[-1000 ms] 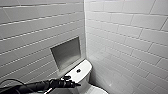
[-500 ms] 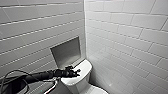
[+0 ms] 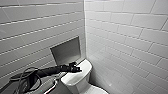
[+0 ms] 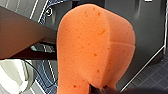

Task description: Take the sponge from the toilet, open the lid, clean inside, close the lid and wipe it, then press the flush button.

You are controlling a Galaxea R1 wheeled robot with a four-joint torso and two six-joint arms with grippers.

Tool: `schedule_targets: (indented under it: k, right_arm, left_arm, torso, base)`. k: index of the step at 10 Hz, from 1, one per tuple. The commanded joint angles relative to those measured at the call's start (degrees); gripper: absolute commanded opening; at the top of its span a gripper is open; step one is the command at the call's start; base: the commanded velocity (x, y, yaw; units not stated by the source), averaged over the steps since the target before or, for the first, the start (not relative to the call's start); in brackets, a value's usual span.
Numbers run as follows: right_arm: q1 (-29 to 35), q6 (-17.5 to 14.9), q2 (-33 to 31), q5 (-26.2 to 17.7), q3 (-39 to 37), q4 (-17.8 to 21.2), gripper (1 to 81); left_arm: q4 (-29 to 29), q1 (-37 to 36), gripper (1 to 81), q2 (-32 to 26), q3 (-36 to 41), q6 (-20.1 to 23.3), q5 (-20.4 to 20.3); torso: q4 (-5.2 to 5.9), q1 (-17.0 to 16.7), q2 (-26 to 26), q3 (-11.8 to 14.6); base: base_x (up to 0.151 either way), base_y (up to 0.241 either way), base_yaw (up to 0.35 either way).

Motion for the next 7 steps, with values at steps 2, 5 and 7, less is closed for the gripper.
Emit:
schedule_targets:
  k: [2, 5, 7]
  right_arm:
    - [0.18, -0.13, -0.38, -3.13, 0.73, -1.17, 1.0]
    - [0.18, -0.13, -0.38, -3.13, 0.73, -1.17, 1.0]
    - [0.18, -0.13, -0.21, -3.13, 0.73, -1.17, 1.0]
  left_arm:
    - [-0.7, -12.21, 1.0, 3.56, -5.1, 0.04, 2.01]
    - [-0.61, -13.27, 1.0, 5.41, -8.7, 0.04, 2.1]
    - [0.88, -13.44, 1.0, 6.82, -11.07, 0.04, 2.1]
  torso:
    - [0.0, 0.0, 0.02, -2.41]
    - [0.0, 0.0, 0.02, -5.49]
    - [0.0, 0.02, 0.06, -5.13]
  base:
    - [0.0, 0.0, 0.0]
    - [0.0, 0.0, 0.0]
    - [0.0, 0.0, 0.0]
